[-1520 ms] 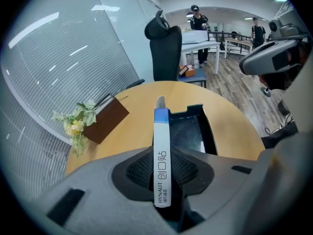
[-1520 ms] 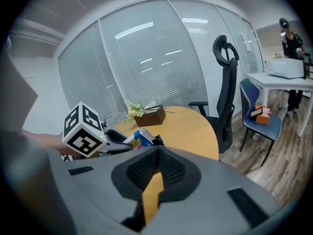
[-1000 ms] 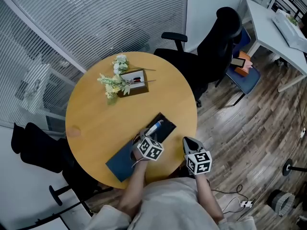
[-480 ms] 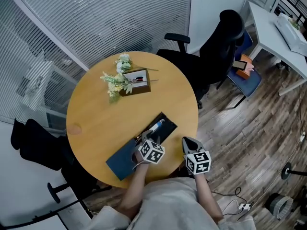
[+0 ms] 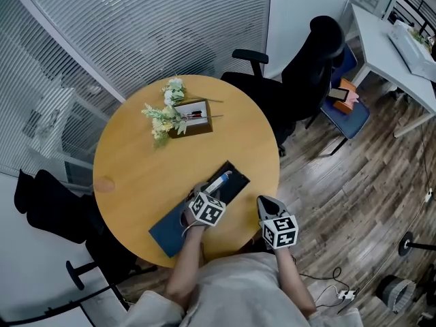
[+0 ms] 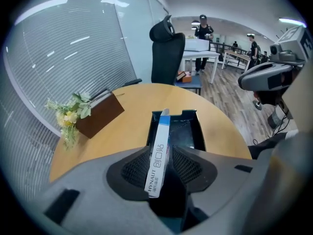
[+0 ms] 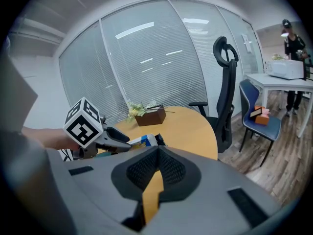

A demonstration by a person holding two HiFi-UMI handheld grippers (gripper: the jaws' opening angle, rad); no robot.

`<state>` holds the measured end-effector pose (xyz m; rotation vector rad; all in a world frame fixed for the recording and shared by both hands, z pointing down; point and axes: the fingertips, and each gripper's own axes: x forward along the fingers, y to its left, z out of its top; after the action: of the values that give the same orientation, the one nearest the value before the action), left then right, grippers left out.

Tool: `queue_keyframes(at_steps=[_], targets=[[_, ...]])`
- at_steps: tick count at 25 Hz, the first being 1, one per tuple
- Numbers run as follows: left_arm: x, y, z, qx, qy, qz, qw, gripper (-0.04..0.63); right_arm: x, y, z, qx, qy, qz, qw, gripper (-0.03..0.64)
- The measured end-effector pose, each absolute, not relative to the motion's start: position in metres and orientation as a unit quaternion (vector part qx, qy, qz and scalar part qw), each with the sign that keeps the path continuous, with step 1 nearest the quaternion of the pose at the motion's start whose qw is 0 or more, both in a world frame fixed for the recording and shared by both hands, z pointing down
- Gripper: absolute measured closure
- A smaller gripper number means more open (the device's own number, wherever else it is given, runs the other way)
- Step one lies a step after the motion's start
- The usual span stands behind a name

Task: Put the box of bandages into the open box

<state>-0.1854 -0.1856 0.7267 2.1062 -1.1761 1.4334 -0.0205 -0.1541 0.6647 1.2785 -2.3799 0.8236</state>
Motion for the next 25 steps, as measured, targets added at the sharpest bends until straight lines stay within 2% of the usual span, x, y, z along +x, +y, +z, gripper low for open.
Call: queue_keyframes(at_steps=[25], targets=[[-0.16,-0.163,0.742,0.751,-0.399,0.491,0.189,0.463,-0.023,-0.155,0.669,0.44,-0.834,0.287,0.168,0.62]])
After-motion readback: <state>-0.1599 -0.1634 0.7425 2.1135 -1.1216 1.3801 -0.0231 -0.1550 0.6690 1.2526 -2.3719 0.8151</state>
